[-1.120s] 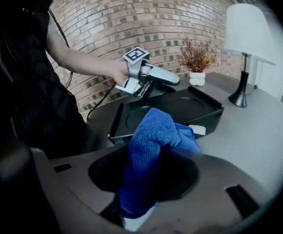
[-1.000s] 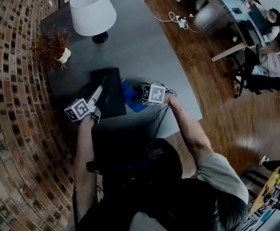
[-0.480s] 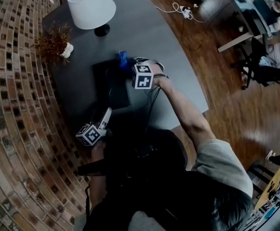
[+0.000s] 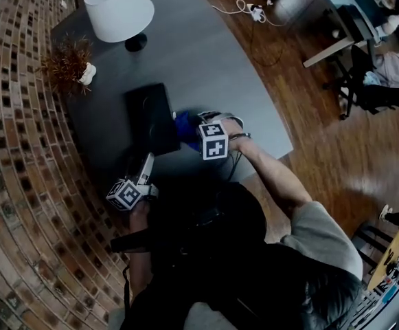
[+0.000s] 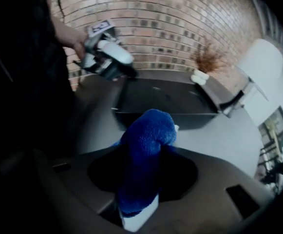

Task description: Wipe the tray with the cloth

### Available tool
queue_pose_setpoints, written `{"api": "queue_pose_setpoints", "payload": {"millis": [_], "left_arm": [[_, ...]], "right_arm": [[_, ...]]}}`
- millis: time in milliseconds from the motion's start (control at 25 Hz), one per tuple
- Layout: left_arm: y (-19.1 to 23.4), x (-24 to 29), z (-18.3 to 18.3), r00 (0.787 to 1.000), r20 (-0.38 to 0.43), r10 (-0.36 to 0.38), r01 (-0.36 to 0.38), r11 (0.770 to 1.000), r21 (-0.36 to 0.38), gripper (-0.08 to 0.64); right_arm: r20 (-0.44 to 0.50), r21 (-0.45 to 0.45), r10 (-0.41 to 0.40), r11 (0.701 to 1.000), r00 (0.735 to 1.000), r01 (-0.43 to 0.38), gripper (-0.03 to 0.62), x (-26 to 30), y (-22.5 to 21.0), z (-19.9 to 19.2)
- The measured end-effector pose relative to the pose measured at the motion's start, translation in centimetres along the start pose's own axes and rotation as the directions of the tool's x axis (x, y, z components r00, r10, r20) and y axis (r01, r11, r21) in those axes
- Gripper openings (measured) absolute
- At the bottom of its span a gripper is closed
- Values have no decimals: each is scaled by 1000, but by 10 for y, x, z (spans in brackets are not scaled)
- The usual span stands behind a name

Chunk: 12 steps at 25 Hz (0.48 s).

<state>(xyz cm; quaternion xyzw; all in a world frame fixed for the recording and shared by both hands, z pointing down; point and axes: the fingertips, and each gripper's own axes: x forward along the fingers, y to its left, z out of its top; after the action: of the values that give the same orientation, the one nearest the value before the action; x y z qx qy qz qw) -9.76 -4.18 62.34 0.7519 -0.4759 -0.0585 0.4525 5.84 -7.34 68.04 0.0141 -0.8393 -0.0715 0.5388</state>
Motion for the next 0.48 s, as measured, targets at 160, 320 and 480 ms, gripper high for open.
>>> {"api": "queue_pose_setpoints", "payload": {"millis": [160, 320, 480], "left_arm": [[1, -2, -1, 1000, 22, -4, 5, 1000, -25, 296], [-8, 1, -3, 999, 21, -25, 26, 999, -40, 291], [-7, 3, -3, 999, 14, -30, 30, 999, -25, 290]], "right_arm": [[-10, 196, -291, 938, 957, 287, 164, 5, -158, -7], [22, 97, -236, 968, 972, 232, 166, 40, -187, 9], [-8, -33, -164, 986, 986, 164, 166, 45, -135, 10]]}}
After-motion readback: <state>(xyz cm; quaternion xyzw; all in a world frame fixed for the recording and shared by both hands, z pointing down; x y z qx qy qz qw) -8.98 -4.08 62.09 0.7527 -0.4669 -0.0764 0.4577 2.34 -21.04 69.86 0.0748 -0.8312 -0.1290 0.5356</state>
